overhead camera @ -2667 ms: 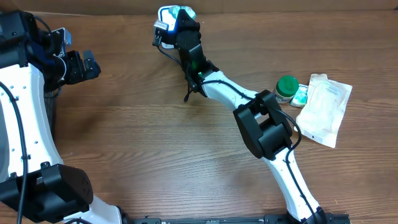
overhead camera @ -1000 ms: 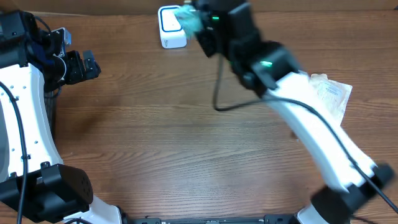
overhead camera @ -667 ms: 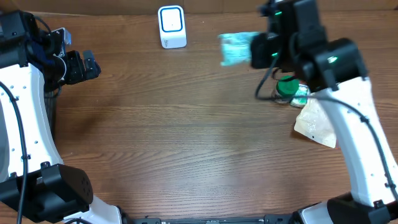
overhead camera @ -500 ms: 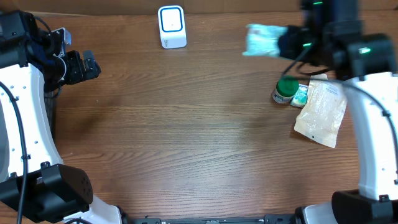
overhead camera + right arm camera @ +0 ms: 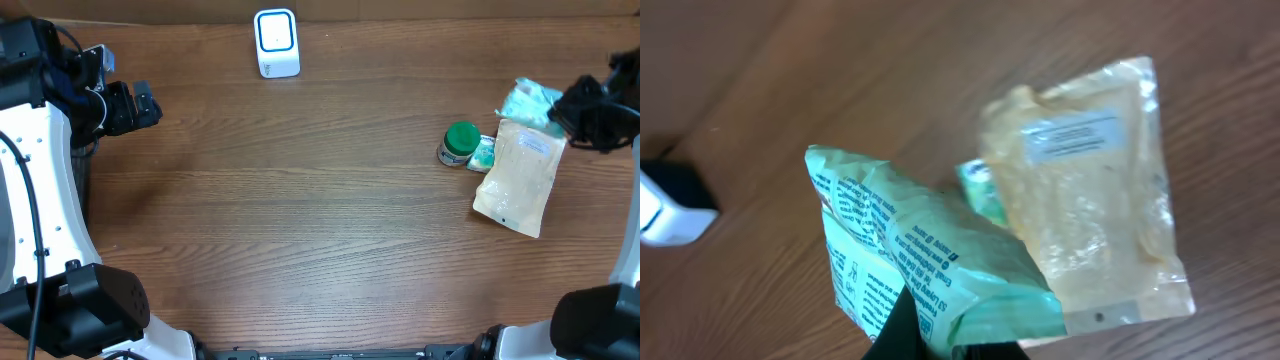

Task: Scan the item barcode
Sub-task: 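Carry the pack right toward the jar and mushroom bag, then lower the pack onto the mushroom bag and open the right gripper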

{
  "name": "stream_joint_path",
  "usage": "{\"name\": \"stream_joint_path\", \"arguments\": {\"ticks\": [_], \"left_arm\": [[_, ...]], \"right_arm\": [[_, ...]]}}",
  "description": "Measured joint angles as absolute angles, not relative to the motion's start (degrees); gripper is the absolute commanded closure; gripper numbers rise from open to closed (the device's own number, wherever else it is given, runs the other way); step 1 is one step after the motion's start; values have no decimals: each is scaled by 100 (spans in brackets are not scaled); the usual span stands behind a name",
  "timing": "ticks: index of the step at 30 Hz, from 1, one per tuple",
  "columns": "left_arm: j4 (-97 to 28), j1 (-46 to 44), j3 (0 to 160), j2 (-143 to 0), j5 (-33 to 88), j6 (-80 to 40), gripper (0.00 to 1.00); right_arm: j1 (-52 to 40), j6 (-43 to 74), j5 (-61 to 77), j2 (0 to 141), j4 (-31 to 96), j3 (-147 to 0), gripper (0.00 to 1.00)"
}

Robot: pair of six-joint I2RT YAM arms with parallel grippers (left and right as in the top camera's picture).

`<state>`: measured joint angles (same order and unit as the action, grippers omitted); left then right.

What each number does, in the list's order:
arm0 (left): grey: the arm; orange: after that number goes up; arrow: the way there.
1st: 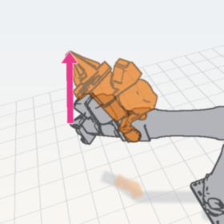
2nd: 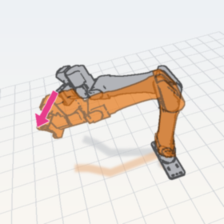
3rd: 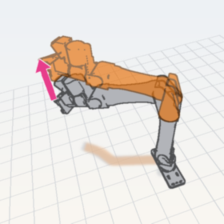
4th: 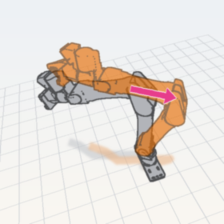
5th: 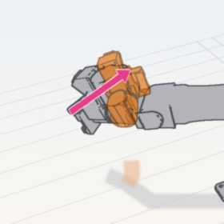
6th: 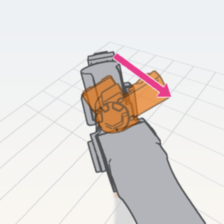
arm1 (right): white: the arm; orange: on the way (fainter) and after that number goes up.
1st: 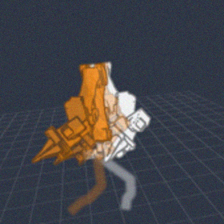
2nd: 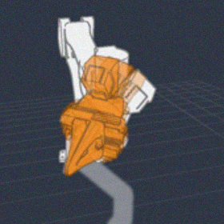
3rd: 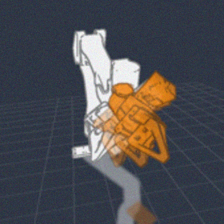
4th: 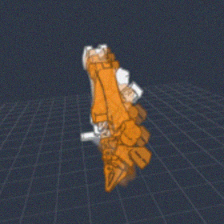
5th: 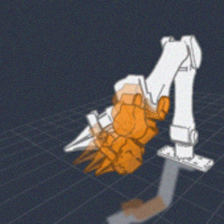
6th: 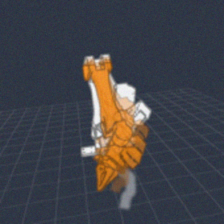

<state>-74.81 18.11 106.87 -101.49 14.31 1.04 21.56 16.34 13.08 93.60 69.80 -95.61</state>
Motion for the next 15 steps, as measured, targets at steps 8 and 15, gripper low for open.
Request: {"name": "stream_joint_path", "arguments": {"ticks": [8,15], "left_arm": [[-7481,1811,10687,-10149,1433,104,0],[-7481,1811,10687,-10149,1431,104,0]], "right_arm": [[2390,1868,1310,9360,5732,-8051,96],[2390,2008,1310,9360,5242,-7406,96]]}}
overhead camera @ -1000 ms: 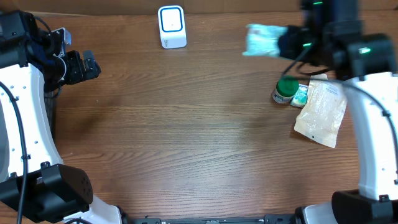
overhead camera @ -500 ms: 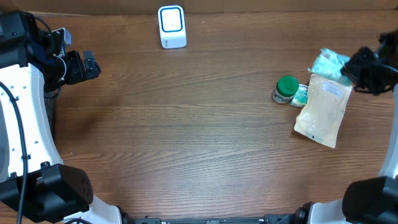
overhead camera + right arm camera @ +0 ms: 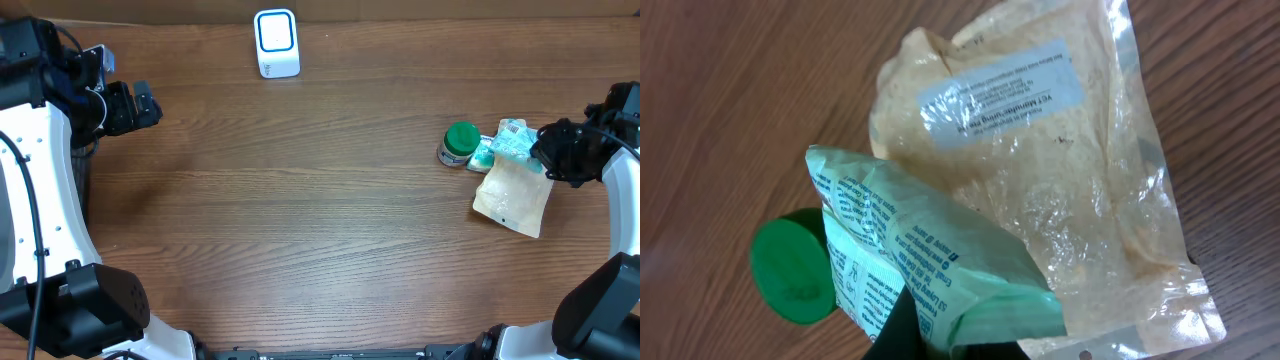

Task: Scan the item barcode
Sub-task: 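Lower the pack onto the mushroom bag and open the right gripper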

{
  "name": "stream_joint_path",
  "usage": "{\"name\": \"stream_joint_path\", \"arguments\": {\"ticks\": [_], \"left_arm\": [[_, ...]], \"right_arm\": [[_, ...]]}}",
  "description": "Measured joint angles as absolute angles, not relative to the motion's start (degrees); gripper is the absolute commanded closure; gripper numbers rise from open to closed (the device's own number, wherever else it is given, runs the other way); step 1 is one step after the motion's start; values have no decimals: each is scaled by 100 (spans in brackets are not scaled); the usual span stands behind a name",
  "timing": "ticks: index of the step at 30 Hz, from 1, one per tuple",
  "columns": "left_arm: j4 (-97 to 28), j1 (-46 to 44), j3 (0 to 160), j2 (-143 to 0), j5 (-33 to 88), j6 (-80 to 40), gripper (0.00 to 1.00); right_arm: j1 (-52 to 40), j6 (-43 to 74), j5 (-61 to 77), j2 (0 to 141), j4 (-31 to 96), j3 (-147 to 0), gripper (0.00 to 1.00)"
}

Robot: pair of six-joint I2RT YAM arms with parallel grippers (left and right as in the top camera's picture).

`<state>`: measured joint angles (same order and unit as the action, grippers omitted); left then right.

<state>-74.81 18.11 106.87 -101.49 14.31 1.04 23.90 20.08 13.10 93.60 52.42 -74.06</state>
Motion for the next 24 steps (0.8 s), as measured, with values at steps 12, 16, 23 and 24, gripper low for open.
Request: {"name": "stream_joint_path", "arguments": {"ticks": [12,16,23,24], "left_arm": [[-7478,1811,10687,-10149,1433,102,0],[-7483,1811,10687,-10149,1433,102,1],[-7481,1811,10687,-10149,1433,104,1],[-7481,1811,10687,-10149,1433,104,1]], "right_arm": [[2388,2073,1317,9360,4657,-6997,70],[2386,2093,1330,9360,4565,-6899,60],[2386,2097,1332,9360,4670,-6888,64],[2386,2097,1332,9360,4727,-6890,64]]}}
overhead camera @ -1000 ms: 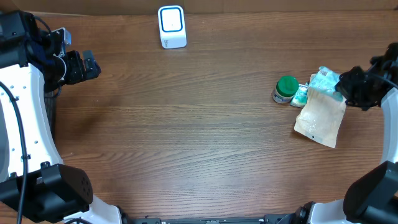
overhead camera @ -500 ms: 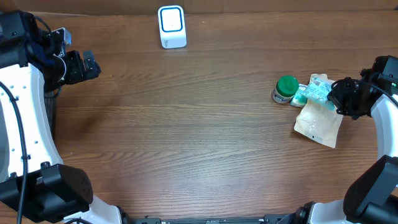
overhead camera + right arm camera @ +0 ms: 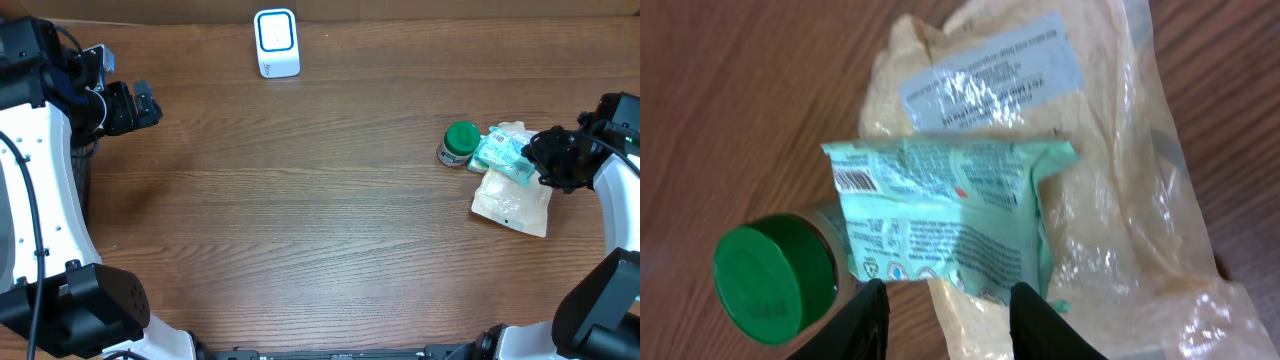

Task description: Scan the item barcode

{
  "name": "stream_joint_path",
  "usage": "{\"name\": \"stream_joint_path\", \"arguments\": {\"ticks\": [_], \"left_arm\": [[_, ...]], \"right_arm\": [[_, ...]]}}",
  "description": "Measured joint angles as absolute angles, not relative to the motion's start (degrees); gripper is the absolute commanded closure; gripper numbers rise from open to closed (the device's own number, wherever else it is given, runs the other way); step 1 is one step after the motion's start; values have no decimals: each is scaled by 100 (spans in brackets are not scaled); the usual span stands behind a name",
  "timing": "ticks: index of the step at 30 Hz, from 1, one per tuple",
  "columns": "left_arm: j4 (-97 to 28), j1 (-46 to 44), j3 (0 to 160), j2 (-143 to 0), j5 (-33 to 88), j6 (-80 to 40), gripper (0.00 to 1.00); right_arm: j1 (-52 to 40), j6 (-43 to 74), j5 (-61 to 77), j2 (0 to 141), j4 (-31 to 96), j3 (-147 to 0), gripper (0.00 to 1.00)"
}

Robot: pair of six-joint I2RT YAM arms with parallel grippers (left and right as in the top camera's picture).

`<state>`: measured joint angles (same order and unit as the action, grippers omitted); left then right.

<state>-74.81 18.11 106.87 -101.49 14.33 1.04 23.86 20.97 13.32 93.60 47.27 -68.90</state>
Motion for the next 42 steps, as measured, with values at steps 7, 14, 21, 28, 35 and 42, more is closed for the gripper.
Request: {"name": "stream_joint_path", "arguments": {"ticks": [7,14,21,28,35,42], "left_arm": [[-7478,1811,10687,-10149,1433,104,0],[-7481,1811,10687,-10149,1431,104,1],[-7481,1811,10687,-10149,1431,104,0],[-7481,1811,10687,-10149,1433,104,1],[-7478,1811,10687,-10149,1431,104,0],[-7481,1811,10687,-10149,1431,104,1]], "right_arm": [[2292,2018,1328,9286,5614,-7472,63],[1546,1640,1332,8729,6346,-8298,58],[449,1149,1308,8075,7144,-8746,45],[-176,1024,1243,7019,7397,-8809,29],[-353,989,1238,5953,7959,-8897,0],[-353,982,1162,5655,8346,-8908,0]]}}
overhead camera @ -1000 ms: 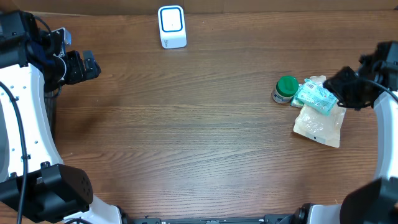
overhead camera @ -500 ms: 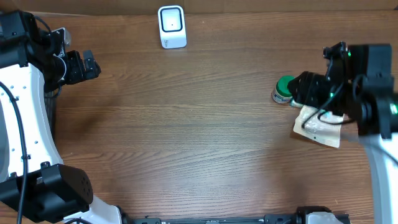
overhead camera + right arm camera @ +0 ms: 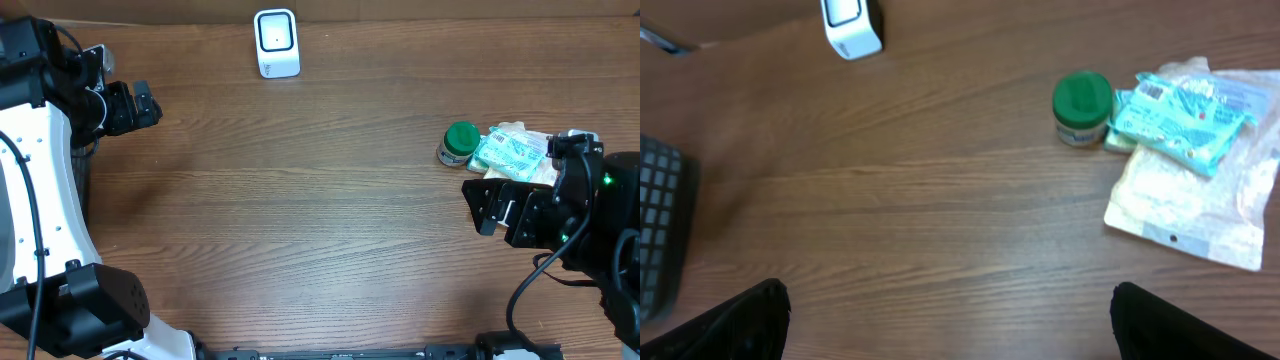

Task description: Scan the item barcode

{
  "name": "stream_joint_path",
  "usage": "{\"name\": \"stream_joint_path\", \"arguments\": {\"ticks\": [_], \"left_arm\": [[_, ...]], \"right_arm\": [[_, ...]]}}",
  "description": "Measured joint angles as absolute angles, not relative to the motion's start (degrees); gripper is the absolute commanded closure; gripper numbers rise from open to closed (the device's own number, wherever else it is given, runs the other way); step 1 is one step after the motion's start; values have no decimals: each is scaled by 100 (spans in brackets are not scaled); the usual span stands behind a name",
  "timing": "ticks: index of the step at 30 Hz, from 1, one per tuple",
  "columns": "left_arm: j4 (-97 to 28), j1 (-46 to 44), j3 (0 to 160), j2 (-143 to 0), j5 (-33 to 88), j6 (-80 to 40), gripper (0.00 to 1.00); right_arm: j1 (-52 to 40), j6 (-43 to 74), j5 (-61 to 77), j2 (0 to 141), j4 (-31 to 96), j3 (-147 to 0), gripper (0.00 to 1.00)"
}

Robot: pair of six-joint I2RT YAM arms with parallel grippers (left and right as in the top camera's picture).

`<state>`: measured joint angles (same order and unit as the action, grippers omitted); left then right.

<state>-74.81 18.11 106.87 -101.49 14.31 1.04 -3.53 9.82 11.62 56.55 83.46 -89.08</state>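
The white barcode scanner (image 3: 277,42) (image 3: 851,20) stands at the table's far edge. A teal packet (image 3: 508,152) (image 3: 1180,105) lies barcode side up on a clear pouch (image 3: 1195,205), beside a green-lidded jar (image 3: 459,142) (image 3: 1081,105). My right gripper (image 3: 478,208) (image 3: 960,330) is open with nothing between its fingers (image 3: 750,320), raised above bare wood on the near side of that pile. My left gripper (image 3: 140,105) hangs at the far left, away from everything; its jaws are too small to read.
A dark keyboard-like object (image 3: 660,230) shows at the left edge of the right wrist view. The right arm covers part of the clear pouch in the overhead view.
My right gripper was open just over the teal packet on the pouch. It now stands higher and nearer the table's front, still open. The packet stays on the pouch. The left arm has not moved.
My right gripper held the teal packet in the air at the far right. Then it held it over the pouch and jar. Then it was open with the packet lying on the pouch. Now it has drawn back from the pile.
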Motion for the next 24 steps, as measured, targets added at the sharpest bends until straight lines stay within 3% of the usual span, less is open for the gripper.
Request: {"name": "stream_joint_path", "arguments": {"ticks": [13,24], "left_arm": [[-7481,1811,10687,-10149,1431,104,0],[-7481,1811,10687,-10149,1433,104,0]], "right_arm": [[-353,917,943,5739,8038,-8908,0],[-353,478,749,5113,5927,-7968,0]]}}
